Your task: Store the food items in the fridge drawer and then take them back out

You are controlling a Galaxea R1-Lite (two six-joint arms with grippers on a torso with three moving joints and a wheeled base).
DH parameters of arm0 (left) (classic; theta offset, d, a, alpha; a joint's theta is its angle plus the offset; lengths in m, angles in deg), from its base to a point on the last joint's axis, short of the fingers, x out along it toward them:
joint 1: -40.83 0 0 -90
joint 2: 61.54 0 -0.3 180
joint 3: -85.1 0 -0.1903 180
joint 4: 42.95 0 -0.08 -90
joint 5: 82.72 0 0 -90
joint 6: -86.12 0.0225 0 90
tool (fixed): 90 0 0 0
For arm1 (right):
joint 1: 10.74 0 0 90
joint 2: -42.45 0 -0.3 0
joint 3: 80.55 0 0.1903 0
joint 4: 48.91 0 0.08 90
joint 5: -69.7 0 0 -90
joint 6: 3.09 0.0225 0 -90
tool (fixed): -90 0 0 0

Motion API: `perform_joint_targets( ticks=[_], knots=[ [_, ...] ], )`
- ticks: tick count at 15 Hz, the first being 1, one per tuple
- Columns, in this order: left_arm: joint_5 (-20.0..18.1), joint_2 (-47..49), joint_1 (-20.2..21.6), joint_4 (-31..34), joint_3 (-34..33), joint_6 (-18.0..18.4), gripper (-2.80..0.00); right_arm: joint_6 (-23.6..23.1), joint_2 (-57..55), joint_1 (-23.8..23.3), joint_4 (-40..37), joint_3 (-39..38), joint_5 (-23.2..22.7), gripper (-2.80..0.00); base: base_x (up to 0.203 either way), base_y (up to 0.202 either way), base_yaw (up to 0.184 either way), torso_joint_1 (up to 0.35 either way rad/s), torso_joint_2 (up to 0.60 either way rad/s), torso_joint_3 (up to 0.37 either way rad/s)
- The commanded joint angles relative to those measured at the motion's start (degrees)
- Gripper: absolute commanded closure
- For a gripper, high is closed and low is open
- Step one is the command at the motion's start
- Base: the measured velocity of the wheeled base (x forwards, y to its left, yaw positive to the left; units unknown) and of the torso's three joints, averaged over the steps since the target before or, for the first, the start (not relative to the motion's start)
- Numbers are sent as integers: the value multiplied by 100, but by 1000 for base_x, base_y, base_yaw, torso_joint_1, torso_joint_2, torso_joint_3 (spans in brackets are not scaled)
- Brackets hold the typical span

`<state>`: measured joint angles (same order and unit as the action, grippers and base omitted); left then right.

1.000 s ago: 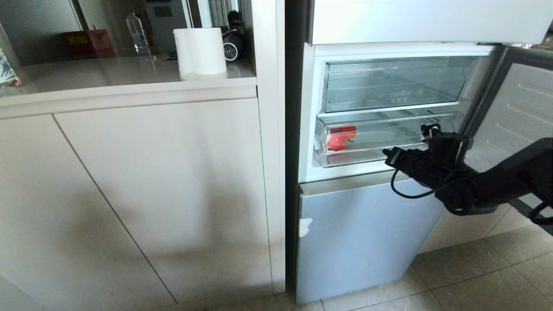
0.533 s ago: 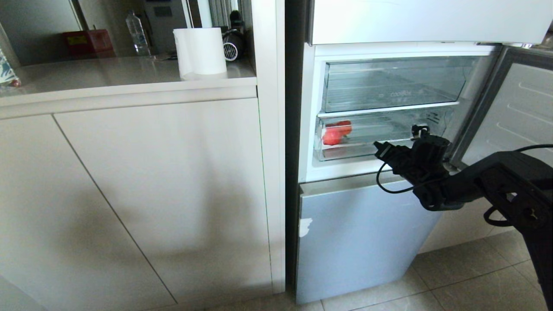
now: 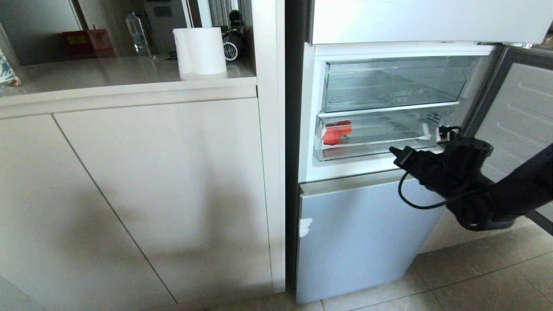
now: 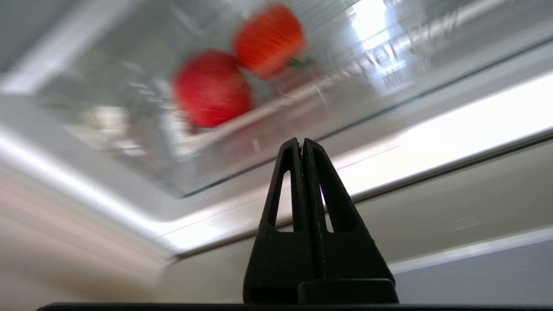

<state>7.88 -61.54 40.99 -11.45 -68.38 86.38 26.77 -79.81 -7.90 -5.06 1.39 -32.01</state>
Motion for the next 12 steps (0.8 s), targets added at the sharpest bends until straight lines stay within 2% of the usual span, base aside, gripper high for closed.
perform_joint_targets(
  ticks=[1, 4, 6, 9, 11, 12],
  knots=[
    [2, 9, 2, 4, 1, 0, 0, -91, 1608, -1, 67, -1078, -15, 0, 0, 0, 0, 0, 0, 0],
    [2, 9, 2, 4, 1, 0, 0, -512, 3213, -28, 80, -2402, 50, 0, 0, 0, 0, 0, 0, 0],
    [2, 9, 2, 4, 1, 0, 0, -982, 4365, -217, 77, -3203, 194, 0, 0, 0, 0, 0, 0, 0],
    [2, 9, 2, 4, 1, 0, 0, -1585, 6043, -962, -153, -3988, 329, 0, 0, 0, 0, 0, 0, 0],
    [2, 9, 2, 4, 1, 0, 0, -1762, 7121, -1591, -964, -4199, 379, 0, 0, 0, 0, 0, 0, 0],
    [2, 9, 2, 4, 1, 0, 0, -1758, 7609, -1913, -1648, -4207, 456, 0, 0, 0, 0, 0, 0, 0]
  ],
)
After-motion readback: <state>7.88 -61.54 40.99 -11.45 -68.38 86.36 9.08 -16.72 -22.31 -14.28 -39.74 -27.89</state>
